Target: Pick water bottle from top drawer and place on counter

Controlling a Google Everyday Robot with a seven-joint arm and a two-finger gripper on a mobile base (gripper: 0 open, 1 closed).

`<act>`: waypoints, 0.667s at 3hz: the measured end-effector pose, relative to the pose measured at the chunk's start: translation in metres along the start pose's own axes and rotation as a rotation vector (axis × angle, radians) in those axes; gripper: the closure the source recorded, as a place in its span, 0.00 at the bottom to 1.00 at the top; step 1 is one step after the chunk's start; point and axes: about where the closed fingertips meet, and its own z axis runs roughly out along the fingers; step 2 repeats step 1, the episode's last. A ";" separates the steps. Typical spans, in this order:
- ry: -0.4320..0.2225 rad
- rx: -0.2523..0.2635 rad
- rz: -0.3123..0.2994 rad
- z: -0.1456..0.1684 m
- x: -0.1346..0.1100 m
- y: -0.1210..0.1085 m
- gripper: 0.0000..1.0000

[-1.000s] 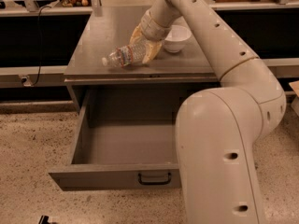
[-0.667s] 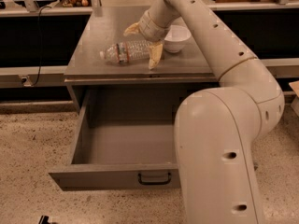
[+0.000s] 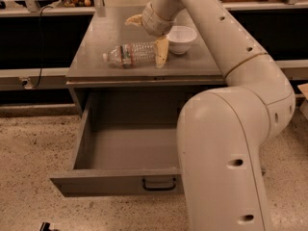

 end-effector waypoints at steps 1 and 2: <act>0.000 0.000 0.001 0.000 0.000 0.000 0.00; 0.000 0.000 0.001 0.000 0.000 0.000 0.00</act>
Offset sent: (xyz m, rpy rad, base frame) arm 0.0000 0.0000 0.0000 0.0000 0.0000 0.0000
